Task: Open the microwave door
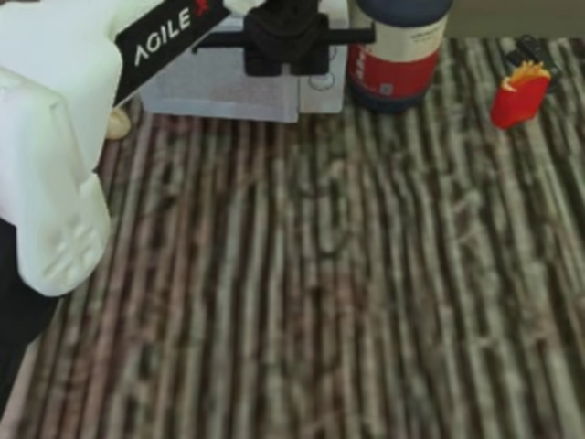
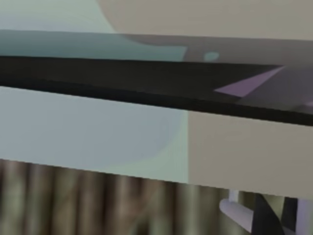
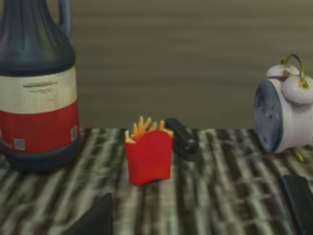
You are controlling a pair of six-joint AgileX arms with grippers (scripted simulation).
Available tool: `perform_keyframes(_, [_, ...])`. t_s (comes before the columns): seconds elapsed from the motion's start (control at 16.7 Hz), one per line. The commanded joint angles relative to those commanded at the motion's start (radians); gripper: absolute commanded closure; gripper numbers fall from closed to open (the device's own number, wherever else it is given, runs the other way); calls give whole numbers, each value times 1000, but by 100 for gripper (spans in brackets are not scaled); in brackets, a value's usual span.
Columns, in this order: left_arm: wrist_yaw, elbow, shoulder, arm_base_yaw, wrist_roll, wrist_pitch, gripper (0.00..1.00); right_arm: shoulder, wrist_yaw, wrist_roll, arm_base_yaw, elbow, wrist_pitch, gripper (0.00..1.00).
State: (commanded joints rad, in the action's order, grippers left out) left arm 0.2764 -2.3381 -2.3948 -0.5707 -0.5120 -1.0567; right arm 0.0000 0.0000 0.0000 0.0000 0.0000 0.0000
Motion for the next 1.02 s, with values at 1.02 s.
perform_keyframes(1.02, [-13, 77, 45, -1, 31, 43, 100, 0, 0, 0, 0, 0, 0, 0])
